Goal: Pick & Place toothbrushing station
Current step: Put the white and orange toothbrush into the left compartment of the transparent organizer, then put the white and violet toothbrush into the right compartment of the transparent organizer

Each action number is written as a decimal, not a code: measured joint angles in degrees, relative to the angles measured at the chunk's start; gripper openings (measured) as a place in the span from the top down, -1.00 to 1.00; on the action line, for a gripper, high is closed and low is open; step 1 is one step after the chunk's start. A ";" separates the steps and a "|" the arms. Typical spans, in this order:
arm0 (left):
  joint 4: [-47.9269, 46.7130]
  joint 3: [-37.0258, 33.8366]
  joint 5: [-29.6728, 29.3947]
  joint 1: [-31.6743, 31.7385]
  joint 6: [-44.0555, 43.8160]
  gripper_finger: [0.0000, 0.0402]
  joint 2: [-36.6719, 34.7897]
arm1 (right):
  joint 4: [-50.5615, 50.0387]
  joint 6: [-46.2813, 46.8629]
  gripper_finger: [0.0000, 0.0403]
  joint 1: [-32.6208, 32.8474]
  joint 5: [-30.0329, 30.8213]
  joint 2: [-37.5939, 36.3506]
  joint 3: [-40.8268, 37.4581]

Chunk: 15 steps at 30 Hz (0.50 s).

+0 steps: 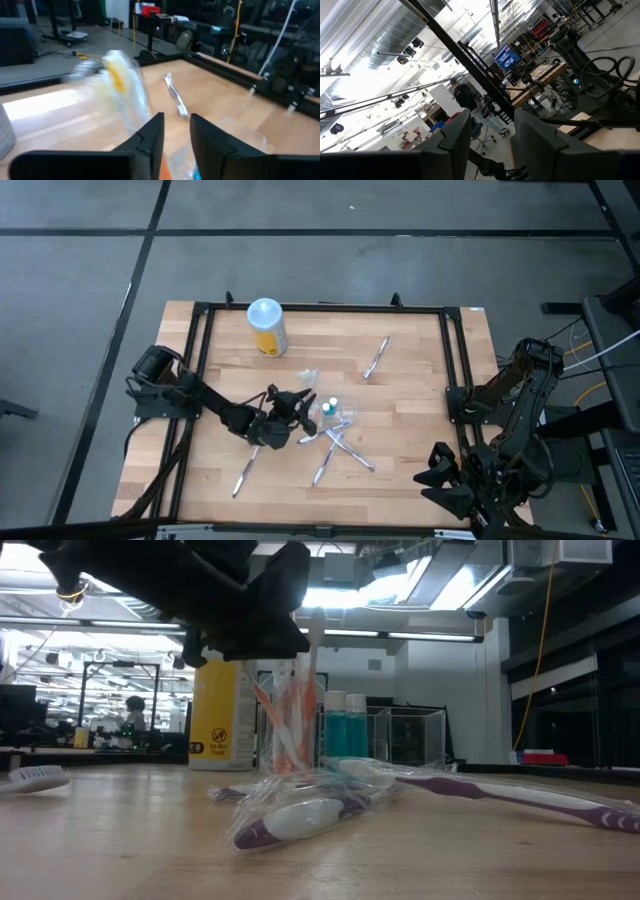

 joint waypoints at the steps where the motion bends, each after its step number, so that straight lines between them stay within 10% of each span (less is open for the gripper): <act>1: -0.55 0.00 0.05 -0.28 -0.52 0.52 0.00 | 0.01 -0.09 0.23 0.00 -0.08 0.00 0.00; 15: -0.21 -0.02 -4.33 -7.77 15.14 0.35 -14.98 | 0.00 -1.16 0.23 -0.01 -0.17 0.00 0.00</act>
